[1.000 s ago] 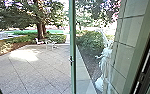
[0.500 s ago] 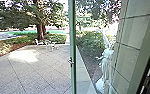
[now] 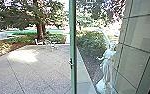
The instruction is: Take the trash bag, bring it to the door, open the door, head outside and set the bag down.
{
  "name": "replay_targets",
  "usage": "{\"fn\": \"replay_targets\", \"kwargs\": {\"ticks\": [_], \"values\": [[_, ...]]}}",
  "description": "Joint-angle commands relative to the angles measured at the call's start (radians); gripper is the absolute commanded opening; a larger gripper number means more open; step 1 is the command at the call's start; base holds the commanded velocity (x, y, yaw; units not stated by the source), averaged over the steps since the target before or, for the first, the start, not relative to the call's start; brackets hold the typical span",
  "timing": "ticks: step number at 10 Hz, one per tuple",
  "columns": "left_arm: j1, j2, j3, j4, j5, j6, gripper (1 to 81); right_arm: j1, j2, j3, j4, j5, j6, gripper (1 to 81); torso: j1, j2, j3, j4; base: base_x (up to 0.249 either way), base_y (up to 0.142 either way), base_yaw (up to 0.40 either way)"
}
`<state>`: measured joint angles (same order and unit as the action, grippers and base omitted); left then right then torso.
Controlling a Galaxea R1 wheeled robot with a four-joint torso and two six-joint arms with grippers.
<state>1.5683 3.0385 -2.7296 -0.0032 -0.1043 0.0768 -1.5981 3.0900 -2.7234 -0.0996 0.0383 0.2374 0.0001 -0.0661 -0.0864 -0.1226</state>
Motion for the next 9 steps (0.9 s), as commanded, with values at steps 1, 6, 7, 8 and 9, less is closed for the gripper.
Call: {"fn": "replay_targets", "kwargs": {"ticks": [1,6,7,8,9], "values": [[-0.044,-0.001,0.002,0.011,0.049,0.003,1.0,0.045,0.005,0.008,-0.008,-0.052,-0.007,81.1,0.000,0.000,0.000,0.000,0.094,0.000,0.000],[-0.044,-0.003,0.002,0.011,0.049,0.003,1.0,0.045,0.005,0.010,-0.006,-0.052,-0.009,81.1,0.001,0.000,0.000,0.000,0.094,0.000,0.000],[-0.044,-0.003,0.002,0.011,0.049,0.003,1.0,0.045,0.005,0.010,-0.006,-0.052,-0.007,81.1,0.002,0.001,0.000,0.000,0.095,0.000,0.000],[-0.044,-0.003,0.002,0.011,0.049,0.003,1.0,0.045,0.005,0.010,-0.006,-0.052,-0.007,81.1,0.001,0.000,0.000,0.000,0.095,0.000,0.000],[-0.044,-0.003,0.002,0.011,0.049,0.003,1.0,0.043,0.005,0.009,-0.008,-0.051,-0.007,81.1,0.001,0.001,0.000,0.000,0.094,0.000,0.000]]}}
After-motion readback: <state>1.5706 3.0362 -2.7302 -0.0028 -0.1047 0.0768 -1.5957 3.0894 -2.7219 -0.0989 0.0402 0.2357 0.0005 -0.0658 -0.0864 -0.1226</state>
